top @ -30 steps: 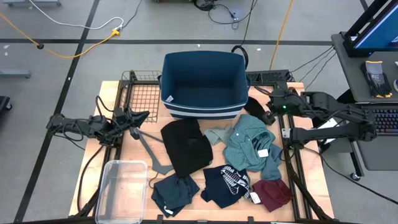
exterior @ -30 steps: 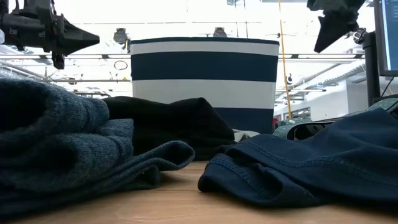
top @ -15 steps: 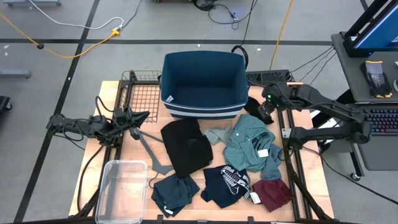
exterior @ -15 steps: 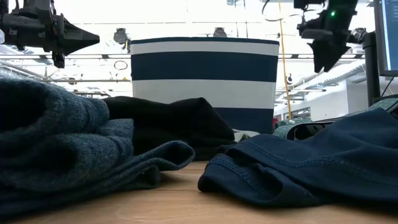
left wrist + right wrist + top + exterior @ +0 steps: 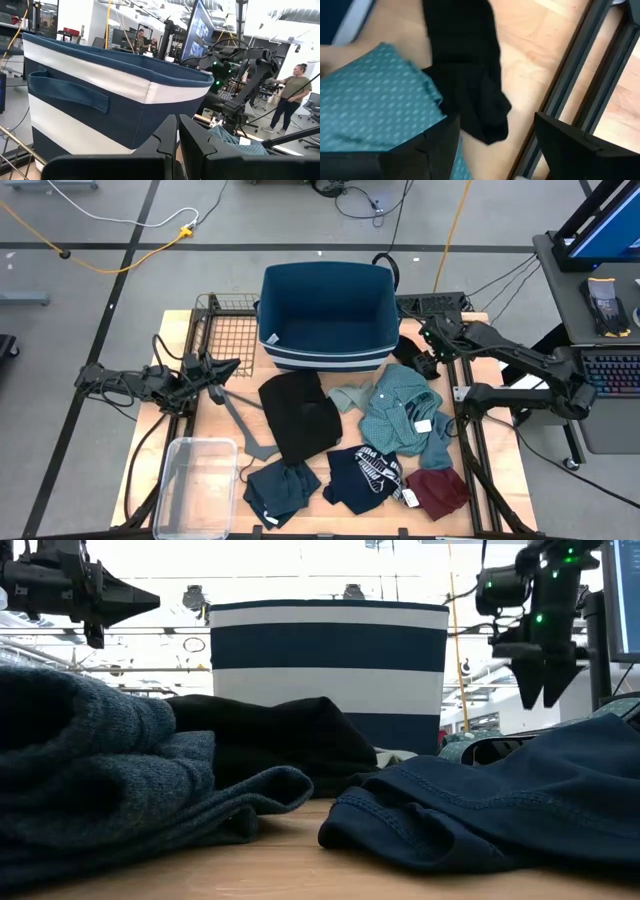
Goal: Pick & Place Cloths
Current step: Put the black sock into the transparent container
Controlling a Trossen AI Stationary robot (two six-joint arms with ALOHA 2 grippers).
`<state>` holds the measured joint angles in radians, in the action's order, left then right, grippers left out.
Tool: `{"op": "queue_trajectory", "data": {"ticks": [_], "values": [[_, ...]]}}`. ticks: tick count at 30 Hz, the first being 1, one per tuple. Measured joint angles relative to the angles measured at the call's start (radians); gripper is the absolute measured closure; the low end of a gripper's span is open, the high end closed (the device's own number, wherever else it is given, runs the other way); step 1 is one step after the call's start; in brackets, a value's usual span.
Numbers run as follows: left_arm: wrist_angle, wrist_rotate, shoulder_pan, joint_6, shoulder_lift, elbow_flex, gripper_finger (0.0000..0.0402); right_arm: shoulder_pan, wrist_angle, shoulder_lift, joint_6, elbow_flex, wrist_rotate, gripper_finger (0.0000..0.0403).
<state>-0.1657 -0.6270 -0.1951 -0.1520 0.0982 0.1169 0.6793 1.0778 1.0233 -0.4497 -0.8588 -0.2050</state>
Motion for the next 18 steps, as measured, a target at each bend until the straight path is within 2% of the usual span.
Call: {"op": "queue_trajectory", "data": {"ticks": [10, 18], "values": [[-0.018, 0.001, 0.000, 0.000, 0.000, 0.000, 0.0380, 0.120, -0.158, 0.000, -0.034, 0.079, 0.050, 0.0154], [-0.019, 0.001, 0.000, 0.000, 0.000, 0.000, 0.0380, 0.155, -0.242, 0.000, -0.063, 0.153, 0.080, 0.0154]]}}
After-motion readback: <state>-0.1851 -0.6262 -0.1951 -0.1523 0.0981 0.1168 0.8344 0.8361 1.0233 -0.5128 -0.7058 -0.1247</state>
